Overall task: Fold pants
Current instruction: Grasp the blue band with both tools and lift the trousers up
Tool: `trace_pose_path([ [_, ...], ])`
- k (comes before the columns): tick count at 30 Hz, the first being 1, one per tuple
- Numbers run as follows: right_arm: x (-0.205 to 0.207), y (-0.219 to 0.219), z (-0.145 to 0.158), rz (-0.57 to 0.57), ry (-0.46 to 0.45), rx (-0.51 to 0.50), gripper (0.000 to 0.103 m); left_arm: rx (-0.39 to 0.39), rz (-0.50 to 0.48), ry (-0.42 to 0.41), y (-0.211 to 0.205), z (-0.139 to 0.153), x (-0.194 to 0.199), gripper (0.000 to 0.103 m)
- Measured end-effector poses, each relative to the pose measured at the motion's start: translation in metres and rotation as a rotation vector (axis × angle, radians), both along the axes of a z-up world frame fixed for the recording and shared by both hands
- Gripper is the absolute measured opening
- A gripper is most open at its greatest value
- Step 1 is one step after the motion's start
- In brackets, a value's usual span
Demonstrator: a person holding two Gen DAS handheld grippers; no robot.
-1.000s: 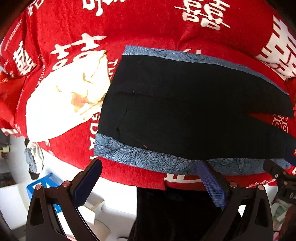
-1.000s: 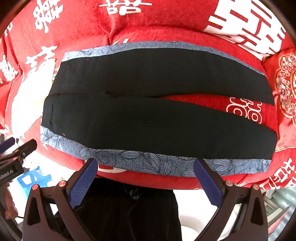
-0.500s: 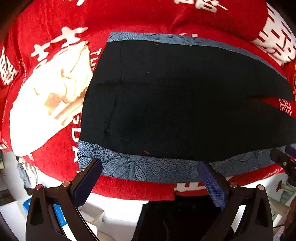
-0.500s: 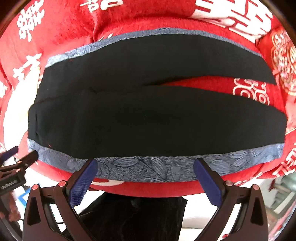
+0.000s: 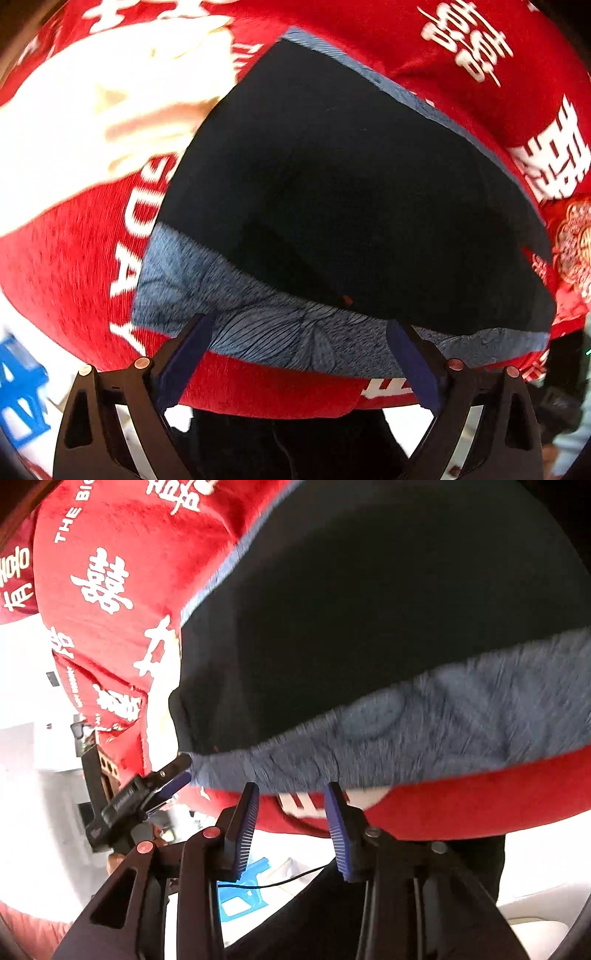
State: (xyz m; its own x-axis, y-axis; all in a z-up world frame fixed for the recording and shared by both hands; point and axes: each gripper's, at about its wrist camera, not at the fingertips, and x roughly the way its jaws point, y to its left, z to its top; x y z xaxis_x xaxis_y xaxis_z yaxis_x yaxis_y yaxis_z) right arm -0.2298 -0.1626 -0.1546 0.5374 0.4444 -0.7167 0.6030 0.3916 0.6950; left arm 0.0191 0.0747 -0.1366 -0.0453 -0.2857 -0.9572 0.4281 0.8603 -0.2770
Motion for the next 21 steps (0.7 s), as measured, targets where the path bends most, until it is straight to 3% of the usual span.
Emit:
trace_pose_path([
  [2,-0.007,0.003,-0.01,-0.01,-0.009,0.014,0.042,-0.017,0.021,0.021,0.009,-0.006,0.0,0.097],
  [6,-0.014,-0.002,-0.027,-0.076,-0.044,0.047,0.055,-0.037,0.082,0.058,0.028,-0.014,0.002,0.097],
  [10,-0.021,-0.011,-0.038,-0.149,-0.095,0.094,0.055,-0.076,0.185,0.116,0.044,-0.027,0.007,0.097],
  [21,-0.022,-0.02,-0.055,-0.254,-0.271,0.221,0.057,-0.146,0.198,0.145,0.015,-0.03,-0.001,0.101],
])
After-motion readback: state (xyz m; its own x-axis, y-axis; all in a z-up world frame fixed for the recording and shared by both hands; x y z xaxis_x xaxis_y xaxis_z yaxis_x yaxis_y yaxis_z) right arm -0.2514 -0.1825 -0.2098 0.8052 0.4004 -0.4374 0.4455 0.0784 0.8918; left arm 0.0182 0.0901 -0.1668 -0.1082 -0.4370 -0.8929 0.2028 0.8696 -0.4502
